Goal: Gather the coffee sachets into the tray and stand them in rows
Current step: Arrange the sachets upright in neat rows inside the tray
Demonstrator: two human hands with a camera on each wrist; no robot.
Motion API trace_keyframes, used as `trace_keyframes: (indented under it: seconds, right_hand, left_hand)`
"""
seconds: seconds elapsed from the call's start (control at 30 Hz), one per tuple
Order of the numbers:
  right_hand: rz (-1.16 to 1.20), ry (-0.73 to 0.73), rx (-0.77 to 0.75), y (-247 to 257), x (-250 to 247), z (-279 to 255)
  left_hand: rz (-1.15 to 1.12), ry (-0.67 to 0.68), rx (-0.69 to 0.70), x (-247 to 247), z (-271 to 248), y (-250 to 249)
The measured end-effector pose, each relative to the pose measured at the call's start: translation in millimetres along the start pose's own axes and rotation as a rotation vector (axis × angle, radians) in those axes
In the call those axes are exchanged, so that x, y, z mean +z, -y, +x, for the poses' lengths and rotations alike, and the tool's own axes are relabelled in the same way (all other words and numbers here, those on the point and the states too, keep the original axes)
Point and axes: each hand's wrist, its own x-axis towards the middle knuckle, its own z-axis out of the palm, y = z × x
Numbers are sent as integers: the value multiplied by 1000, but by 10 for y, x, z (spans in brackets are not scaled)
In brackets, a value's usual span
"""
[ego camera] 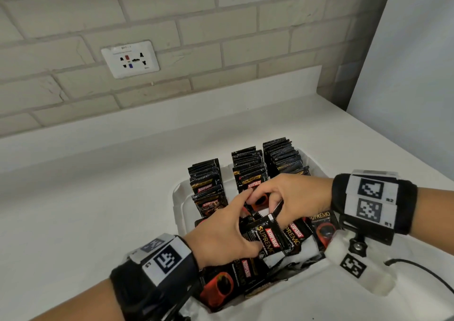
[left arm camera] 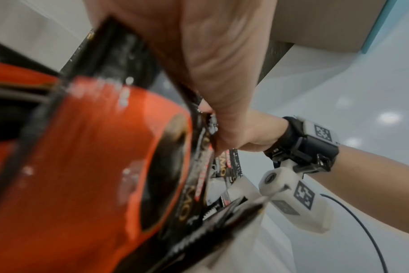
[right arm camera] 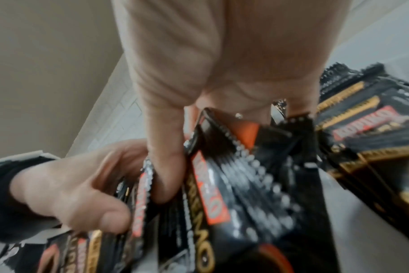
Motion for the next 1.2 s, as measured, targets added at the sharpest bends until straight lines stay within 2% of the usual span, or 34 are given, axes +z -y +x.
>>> trace_keyframes:
  seconds: [0.13,0.27,0.37,0.47,0.57,0.73,0.87,1.0,1.1,1.2]
  right_hand:
    - [126,33,49,-111,51,-92]
    - [399,152,159,-204,35,-236]
    - [444,199,240,-242,54,-317]
    - [515,111,262,-242,170,-319]
    - [599,8,207,-165,296,-260]
    - [304,-156,78,-67,395,-134]
    - [234,-247,-2,-85,454,-89]
    - [234,-295,4,-118,441,-108]
    - [267,-293,-2,-109,410,-148]
    - [216,-291,31,-99,415,-172]
  left_hand:
    - [35,-32,-4,9,-27,-32]
    - [-30,-42,-12,27,-39,-7]
    - [-103,-29,-17,30,-43,18]
    - [-154,-6,-13,47,-52,17]
    - [-174,35,0,64,-66,-17]
    - [-206,94,2,90,-88,-38]
    - [-106,56,54,138,-114,20]
    - [-138,-38,124,88,-151,-26]
    - [49,-176,171,-118,-191,-1]
    - [478,-324,198,-391,-195,67]
